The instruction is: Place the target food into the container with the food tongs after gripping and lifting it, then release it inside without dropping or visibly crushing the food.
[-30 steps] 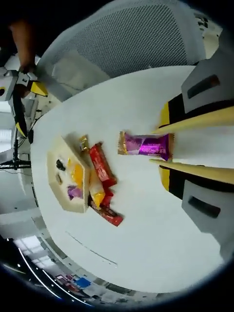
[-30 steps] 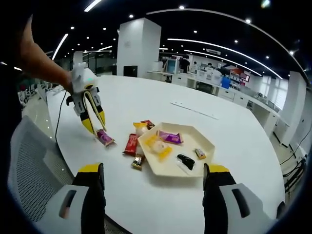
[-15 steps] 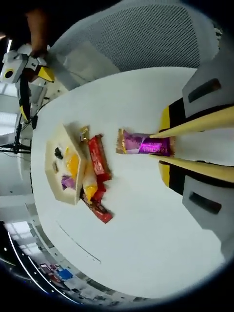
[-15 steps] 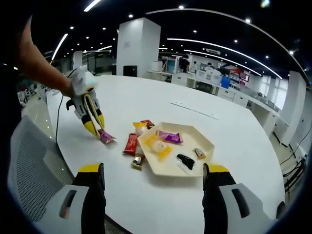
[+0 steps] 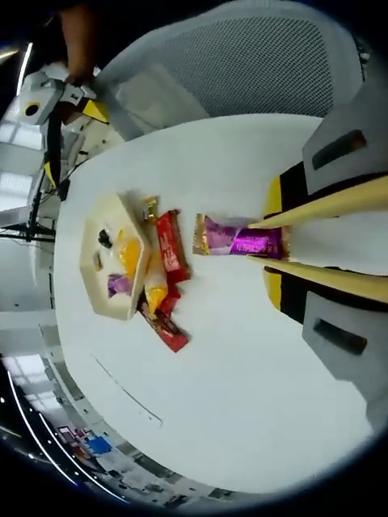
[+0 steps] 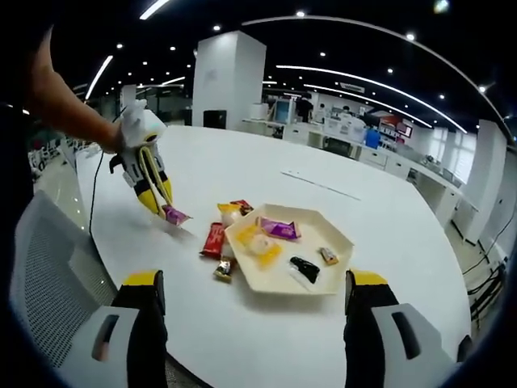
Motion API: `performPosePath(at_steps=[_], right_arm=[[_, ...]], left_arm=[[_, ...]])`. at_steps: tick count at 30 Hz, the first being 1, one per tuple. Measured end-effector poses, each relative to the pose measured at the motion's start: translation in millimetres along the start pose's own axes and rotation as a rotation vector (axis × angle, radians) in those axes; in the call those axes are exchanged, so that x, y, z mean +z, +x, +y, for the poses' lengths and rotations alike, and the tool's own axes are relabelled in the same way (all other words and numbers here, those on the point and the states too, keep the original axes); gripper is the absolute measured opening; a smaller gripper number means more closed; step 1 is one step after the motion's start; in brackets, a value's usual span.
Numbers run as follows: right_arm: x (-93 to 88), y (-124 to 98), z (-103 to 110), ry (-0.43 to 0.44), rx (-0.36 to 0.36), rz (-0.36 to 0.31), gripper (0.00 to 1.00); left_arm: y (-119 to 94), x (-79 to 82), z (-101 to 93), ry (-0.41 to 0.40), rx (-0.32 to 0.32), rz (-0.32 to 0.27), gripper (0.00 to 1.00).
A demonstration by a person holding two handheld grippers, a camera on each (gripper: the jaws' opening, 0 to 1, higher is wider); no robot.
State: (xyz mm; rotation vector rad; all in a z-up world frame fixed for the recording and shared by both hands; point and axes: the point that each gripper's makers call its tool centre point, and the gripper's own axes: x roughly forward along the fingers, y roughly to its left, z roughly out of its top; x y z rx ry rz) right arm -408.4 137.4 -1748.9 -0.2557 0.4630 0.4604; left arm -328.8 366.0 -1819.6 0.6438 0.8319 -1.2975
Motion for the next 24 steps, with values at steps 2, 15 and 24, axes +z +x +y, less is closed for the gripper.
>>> performPosePath(at_steps=[2, 15, 24], right_arm=[[-0.6, 0, 1, 0.006, 0.010, 0.002, 0.95], [3.2, 2, 10, 0.068, 0.084, -0.038, 1.00], [-1.0, 3, 13, 0.071, 0.093, -0.012, 1.00]], left_arm=[[-4, 1.5, 3.4, -0.001, 0.001, 0.009, 0.18], [-30, 23.6, 20.0, 0.002, 0.018, 0.033, 0.19], [-54, 48.2, 21.8, 0.005, -0.042, 0.050, 0.18]])
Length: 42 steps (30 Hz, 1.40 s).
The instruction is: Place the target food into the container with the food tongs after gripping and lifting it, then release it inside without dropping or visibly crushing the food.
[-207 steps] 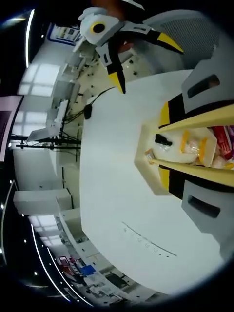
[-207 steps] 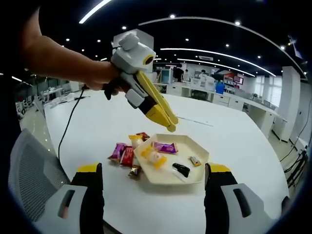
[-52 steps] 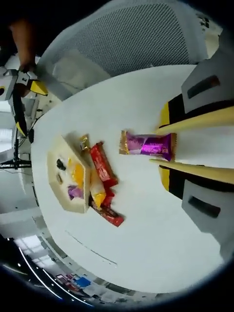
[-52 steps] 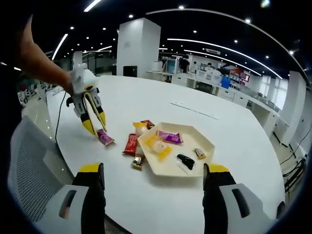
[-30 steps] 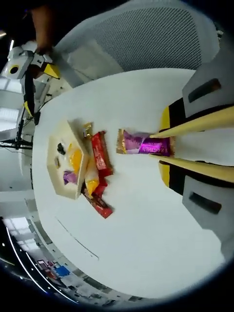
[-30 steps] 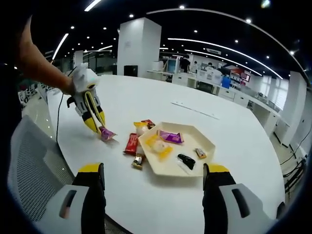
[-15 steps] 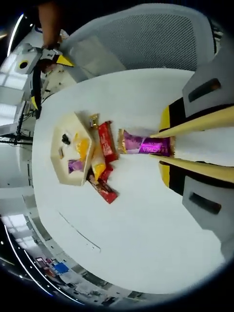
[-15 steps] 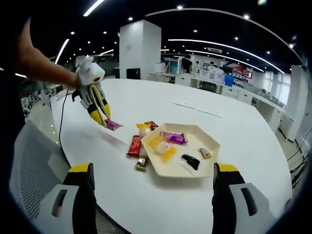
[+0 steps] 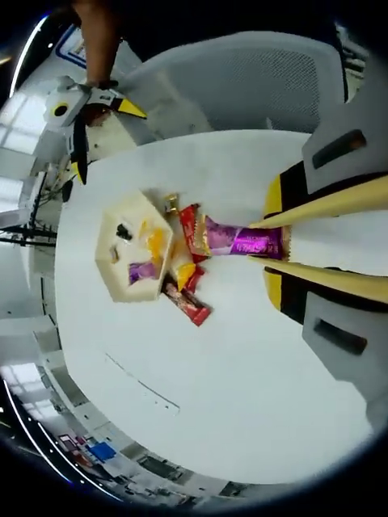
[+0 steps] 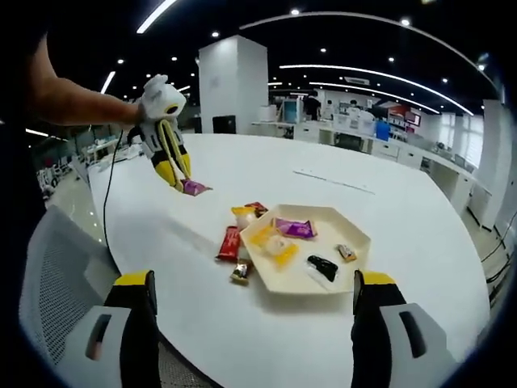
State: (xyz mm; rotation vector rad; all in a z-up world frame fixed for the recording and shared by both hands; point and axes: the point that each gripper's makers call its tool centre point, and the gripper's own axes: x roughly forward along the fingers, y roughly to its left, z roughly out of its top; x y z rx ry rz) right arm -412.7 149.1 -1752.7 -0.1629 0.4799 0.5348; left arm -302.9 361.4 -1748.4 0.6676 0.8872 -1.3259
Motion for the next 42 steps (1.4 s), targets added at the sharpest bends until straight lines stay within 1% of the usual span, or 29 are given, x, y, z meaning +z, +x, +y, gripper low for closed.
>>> performPosePath(at_steps=[3, 7, 8, 9, 11, 15, 19, 20, 21, 22, 24, 26, 28, 38, 42], right_arm=[[1.3, -1, -1, -0.008, -0.005, -0.006, 1.00], [2.9, -2, -2, -0.020, -0.015, -0.012, 1.00], [3.3, -2, -2, -0.022, -0.016, -0.014, 1.00], [3.0, -2, -3, -0.037, -0.022, -0.014, 1.00], [6.7, -4, -4, -0.065, -0.034, -0.029, 1.00], [5.0, -3, -4, -0.067, -0.034, -0.018, 1.00], [6.3, -3, -4, -0.056, -0.034, -0.026, 1.00], [7.3, -3, -4, -0.041, -0.035, -0.031, 1.00], [11.3, -4, -1, 0.015, -0.018, -0.053, 1.00], [10.7, -5, -4, -0.013, -0.027, -0.050, 1.00], [9.9, -5, -5, -0.018, -0.038, -0.044, 1.00], [9.8, -4, -4, -0.023, -0.032, -0.045, 1.00], [9.4, -4, -3, -0.036, -0.034, -0.041, 1.00], [10.4, -5, -5, -0.031, -0.038, -0.044, 1.00], [9.7, -5, -6, -0.031, -0.039, -0.043, 1.00]], left_arm=[[-9, 7.9, 7.5, 0.017, 0.026, -0.008, 0.18], [-15, 15.2, 11.9, 0.021, 0.039, -0.027, 0.18], [-16, 15.4, 12.7, 0.021, 0.041, -0.030, 0.18], [-16, 15.3, 15.0, 0.028, 0.056, -0.030, 0.17], [-17, 14.5, 14.4, 0.032, 0.055, -0.027, 0.17], [-18, 15.9, 14.9, 0.028, 0.060, -0.030, 0.18], [-18, 21.6, 13.2, 0.026, 0.059, -0.038, 0.18], [-17, 23.9, 11.9, 0.025, 0.058, -0.038, 0.18], [-17, 25.7, 11.4, 0.025, 0.058, -0.039, 0.18], [-16, 27.6, 12.2, 0.029, 0.061, -0.037, 0.18], [-15, 31.4, 11.6, 0.027, 0.057, -0.038, 0.18], [-13, 36.3, 11.1, 0.031, 0.055, -0.041, 0.18], [-11, 40.6, 12.9, 0.044, 0.067, -0.040, 0.18], [9, 66.1, 8.8, 0.066, 0.053, -0.029, 0.17], [16, 79.3, 9.5, 0.068, 0.049, -0.038, 0.18]])
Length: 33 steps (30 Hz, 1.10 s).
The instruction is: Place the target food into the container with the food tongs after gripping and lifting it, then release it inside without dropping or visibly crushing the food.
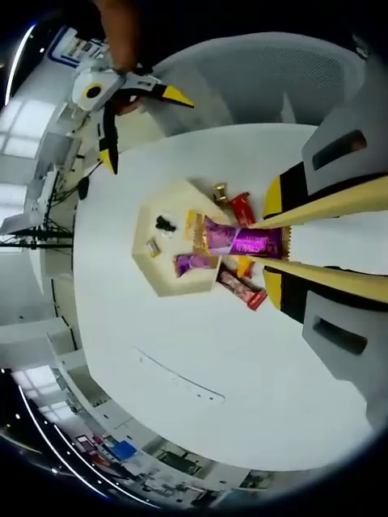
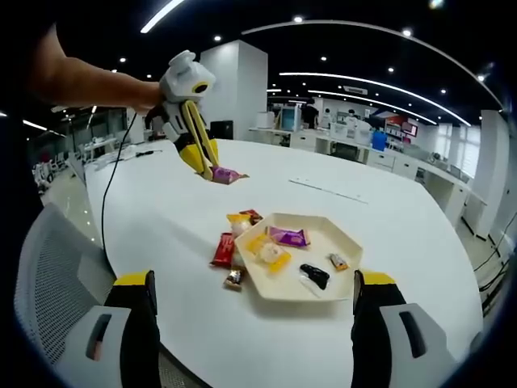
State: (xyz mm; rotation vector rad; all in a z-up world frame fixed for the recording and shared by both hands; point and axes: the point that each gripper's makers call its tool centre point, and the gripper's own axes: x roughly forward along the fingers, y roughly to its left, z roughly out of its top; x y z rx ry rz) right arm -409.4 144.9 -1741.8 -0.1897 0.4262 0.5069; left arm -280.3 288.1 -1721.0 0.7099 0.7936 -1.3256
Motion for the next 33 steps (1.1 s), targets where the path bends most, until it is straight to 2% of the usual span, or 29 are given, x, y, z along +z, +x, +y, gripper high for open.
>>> performPosePath(at_steps=[8, 19, 23, 26, 33], right_arm=[[0.6, 0, -2, 0.002, -0.011, -0.003, 1.00], [-0.7, -1, -2, -0.008, -0.010, 0.004, 1.00], [0.7, -2, -4, -0.001, -0.020, -0.005, 0.99], [0.1, -1, -4, 0.005, -0.015, -0.003, 0.99], [0.4, -1, -4, 0.007, -0.017, -0.004, 0.99]], left_arm=[[14, 27.9, 7.8, 0.009, 0.027, -0.006, 0.17], [35, 60.4, 10.8, -0.005, -0.005, -0.011, 0.18], [40, 77.2, 13.8, 0.008, -0.008, -0.013, 0.18], [42, 89.0, 14.6, -0.015, -0.013, -0.022, 0.18], [53, 103.1, 15.6, 0.000, -0.011, -0.007, 0.18]])
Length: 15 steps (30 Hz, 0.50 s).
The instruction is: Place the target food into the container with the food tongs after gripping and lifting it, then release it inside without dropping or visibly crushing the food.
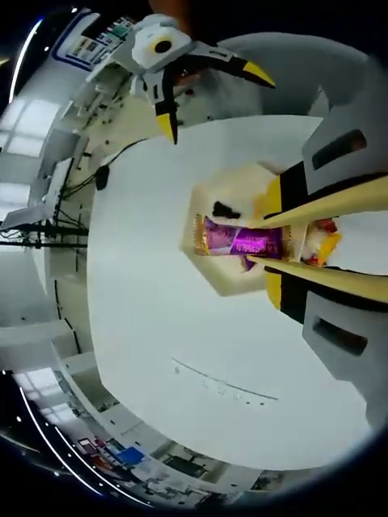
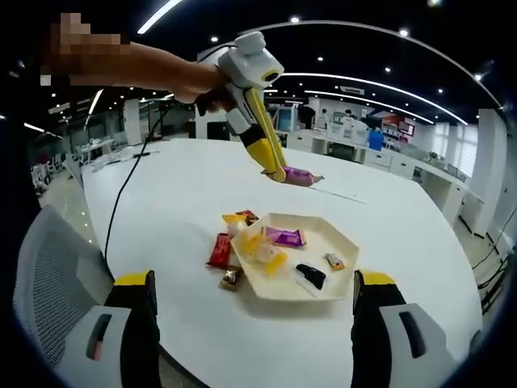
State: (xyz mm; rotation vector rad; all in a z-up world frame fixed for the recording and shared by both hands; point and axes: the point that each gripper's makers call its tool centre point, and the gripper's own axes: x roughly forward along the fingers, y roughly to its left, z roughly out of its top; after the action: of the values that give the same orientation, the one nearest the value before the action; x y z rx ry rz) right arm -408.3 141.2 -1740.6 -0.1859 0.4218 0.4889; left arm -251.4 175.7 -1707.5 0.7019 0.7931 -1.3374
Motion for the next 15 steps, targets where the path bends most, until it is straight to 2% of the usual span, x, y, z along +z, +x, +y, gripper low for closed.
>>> performPosePath(at_steps=[6, 15], right_arm=[[-0.2, 0, -2, 0.001, -0.007, 0.000, 0.99], [0.6, -1, -4, 0.006, -0.013, -0.005, 0.98]], left_arm=[[14, 13.1, -2.9, 0.003, -0.001, 0.009, 0.18], [24, 20.4, -5.9, 0.016, -0.004, 0.009, 0.18]])
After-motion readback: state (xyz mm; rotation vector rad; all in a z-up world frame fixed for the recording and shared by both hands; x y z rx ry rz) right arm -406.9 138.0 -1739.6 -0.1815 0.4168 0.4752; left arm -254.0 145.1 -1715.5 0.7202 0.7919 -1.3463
